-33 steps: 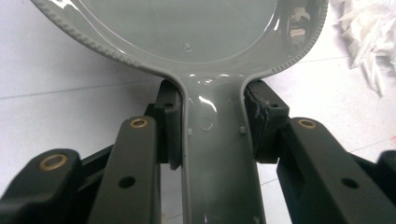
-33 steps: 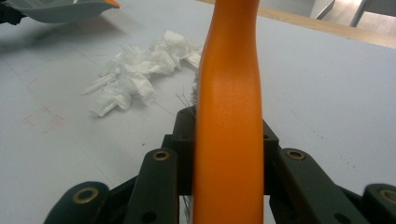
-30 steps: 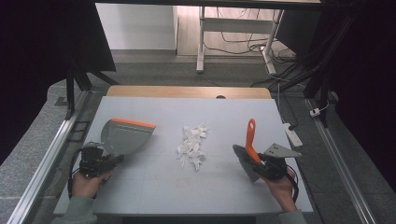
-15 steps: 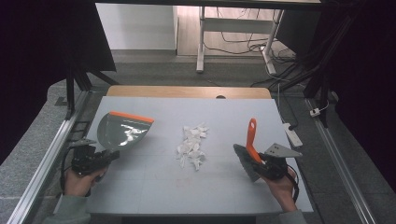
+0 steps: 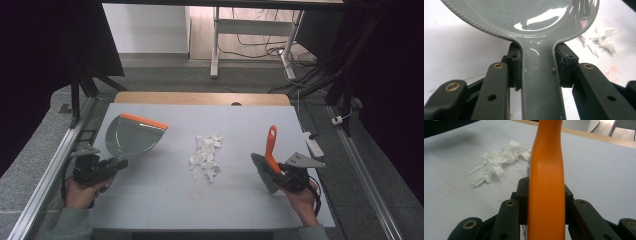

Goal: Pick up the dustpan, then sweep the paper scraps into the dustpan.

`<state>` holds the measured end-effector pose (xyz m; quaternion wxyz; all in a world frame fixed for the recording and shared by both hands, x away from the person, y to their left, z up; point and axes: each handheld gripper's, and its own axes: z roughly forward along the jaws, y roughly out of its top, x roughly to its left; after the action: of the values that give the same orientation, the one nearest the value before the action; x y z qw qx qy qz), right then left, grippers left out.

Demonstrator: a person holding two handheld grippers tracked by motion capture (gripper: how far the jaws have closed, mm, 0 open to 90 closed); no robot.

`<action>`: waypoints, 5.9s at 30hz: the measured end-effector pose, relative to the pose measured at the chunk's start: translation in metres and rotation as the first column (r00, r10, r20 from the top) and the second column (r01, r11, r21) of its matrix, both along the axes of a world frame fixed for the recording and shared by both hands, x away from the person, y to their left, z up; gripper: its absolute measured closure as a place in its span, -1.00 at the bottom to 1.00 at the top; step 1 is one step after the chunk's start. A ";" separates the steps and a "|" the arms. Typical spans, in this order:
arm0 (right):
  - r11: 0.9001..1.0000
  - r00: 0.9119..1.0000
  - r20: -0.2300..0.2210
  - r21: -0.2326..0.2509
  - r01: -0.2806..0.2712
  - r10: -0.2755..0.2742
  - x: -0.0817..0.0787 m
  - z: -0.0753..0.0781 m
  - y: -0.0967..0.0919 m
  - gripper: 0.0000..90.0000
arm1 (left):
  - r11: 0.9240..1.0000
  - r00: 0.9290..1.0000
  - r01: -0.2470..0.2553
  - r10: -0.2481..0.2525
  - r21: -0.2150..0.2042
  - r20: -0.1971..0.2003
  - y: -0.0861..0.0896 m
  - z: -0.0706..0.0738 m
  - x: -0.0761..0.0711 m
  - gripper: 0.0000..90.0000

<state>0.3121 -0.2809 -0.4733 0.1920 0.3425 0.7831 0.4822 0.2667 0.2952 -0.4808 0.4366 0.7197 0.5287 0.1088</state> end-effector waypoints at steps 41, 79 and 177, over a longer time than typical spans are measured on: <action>1.000 1.000 0.004 -0.006 -0.020 0.020 -0.001 0.000 0.004 0.56 | 0.885 0.891 0.442 -0.452 0.150 0.045 -0.033 0.015 -0.023 0.36; 0.999 0.999 -0.004 -0.013 -0.032 0.032 0.026 0.007 0.048 0.56 | 0.857 0.876 0.481 -0.474 0.182 -0.087 -0.040 -0.006 -0.035 0.36; 0.966 0.962 -0.272 -0.244 -0.083 0.015 0.156 -0.025 0.195 0.57 | 0.810 0.810 0.571 -0.531 0.132 -0.248 -0.067 -0.041 -0.010 0.36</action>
<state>0.4682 -0.0860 -0.4985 0.1145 0.3575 0.8652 0.3323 0.2572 0.2282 -0.5217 0.3194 0.8896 0.3236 -0.0433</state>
